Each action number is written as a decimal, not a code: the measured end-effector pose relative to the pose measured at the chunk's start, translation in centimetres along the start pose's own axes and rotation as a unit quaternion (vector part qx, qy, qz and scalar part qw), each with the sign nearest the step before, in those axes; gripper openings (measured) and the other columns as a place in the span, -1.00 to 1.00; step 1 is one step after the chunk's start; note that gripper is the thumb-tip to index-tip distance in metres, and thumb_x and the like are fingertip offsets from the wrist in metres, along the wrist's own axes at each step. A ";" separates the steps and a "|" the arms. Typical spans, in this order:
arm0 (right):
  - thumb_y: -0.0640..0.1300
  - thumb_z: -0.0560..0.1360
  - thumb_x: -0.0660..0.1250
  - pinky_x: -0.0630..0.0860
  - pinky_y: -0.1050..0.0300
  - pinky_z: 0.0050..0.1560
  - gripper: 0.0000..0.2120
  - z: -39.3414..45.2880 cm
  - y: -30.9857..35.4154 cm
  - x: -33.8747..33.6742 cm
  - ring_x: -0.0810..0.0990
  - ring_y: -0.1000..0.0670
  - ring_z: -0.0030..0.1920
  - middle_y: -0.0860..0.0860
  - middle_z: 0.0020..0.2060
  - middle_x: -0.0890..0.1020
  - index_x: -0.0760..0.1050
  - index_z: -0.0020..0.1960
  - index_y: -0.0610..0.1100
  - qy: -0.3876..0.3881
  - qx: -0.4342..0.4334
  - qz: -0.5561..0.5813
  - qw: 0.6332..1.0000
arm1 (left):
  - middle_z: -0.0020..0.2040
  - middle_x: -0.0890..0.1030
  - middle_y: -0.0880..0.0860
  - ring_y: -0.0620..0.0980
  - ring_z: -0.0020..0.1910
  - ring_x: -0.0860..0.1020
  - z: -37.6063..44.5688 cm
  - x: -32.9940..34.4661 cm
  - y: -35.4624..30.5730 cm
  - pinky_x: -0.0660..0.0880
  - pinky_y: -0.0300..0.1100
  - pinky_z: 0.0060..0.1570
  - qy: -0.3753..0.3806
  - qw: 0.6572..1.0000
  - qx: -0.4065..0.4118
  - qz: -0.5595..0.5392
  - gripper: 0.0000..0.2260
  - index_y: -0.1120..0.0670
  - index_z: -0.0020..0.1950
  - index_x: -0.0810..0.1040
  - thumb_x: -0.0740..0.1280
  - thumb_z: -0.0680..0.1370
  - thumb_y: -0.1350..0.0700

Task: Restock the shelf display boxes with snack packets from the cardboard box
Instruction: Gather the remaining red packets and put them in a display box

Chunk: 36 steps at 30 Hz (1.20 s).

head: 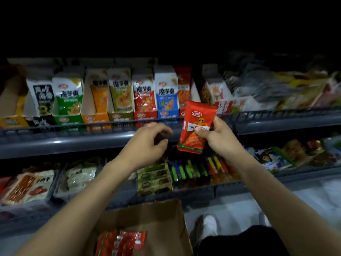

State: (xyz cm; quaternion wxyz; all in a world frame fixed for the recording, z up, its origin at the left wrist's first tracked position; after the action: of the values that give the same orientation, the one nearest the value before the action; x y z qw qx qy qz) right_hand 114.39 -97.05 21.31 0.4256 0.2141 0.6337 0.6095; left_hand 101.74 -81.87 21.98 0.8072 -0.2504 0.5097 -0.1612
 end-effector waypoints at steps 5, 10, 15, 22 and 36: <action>-0.18 0.56 0.30 0.50 0.04 0.15 -0.78 3.7 3.4 -3.0 0.60 0.03 0.08 0.09 0.05 0.63 0.45 0.17 0.04 -0.063 -0.026 -0.046 0.997 | 0.29 0.42 0.11 0.17 0.24 0.45 6.3 0.4 -1.1 0.42 -0.04 0.16 0.024 0.977 -0.024 0.209 -0.45 -0.01 0.45 0.30 0.30 0.46 0.12; -0.19 0.58 0.25 0.54 -0.02 0.07 -0.78 7.5 5.9 -4.0 0.60 -0.02 0.05 0.02 0.05 0.62 0.41 0.21 -0.03 -0.105 -0.047 -0.007 0.993 | 0.21 0.50 0.15 0.20 0.20 0.42 9.4 0.9 -2.1 0.35 0.02 0.15 0.022 0.894 0.011 0.447 -0.43 -0.02 0.45 0.28 0.31 0.44 0.02; -0.23 0.56 0.23 0.53 0.06 -0.03 -0.88 11.5 8.1 -2.8 0.60 0.03 -0.11 0.01 -0.11 0.61 0.42 0.03 -0.03 -0.100 -0.066 0.000 0.993 | 0.23 0.55 0.11 0.18 0.18 0.49 11.0 2.3 -0.3 0.43 -0.10 0.10 0.157 0.941 -0.012 0.301 -0.41 -0.10 0.49 0.18 0.28 0.50 0.07; -0.20 0.50 0.24 0.60 -0.06 -0.01 -0.83 15.9 5.4 -0.2 0.64 -0.08 -0.09 -0.09 -0.10 0.63 0.42 0.09 -0.08 -0.116 -0.004 0.030 0.993 | 0.29 0.51 0.08 0.11 0.26 0.45 10.7 3.3 0.4 0.23 -0.10 0.32 0.140 0.950 0.018 0.278 -0.32 -0.03 0.48 0.15 0.35 0.41 0.07; -0.39 0.45 0.29 0.50 0.17 -0.19 -0.61 16.6 4.1 0.8 0.57 0.05 -0.11 0.03 -0.13 0.56 0.35 0.19 -0.09 -0.058 -0.021 -0.025 0.998 | 0.30 0.45 0.08 0.10 0.28 0.40 10.5 3.5 0.6 0.22 -0.05 0.33 0.133 0.943 0.029 0.304 -0.28 0.00 0.47 0.12 0.36 0.38 0.03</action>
State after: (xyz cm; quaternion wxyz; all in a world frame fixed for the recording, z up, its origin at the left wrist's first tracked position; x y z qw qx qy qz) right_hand 126.26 -85.95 26.80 0.4810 0.2239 0.6002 0.5986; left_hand 112.78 -80.71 22.77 0.7494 -0.0367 0.6595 0.0453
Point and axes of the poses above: each hand's wrist, its own z-axis towards the middle knuckle, its own x-axis out of the palm, y = z × x, the point moved 6 cm from there along z, towards the middle knuckle
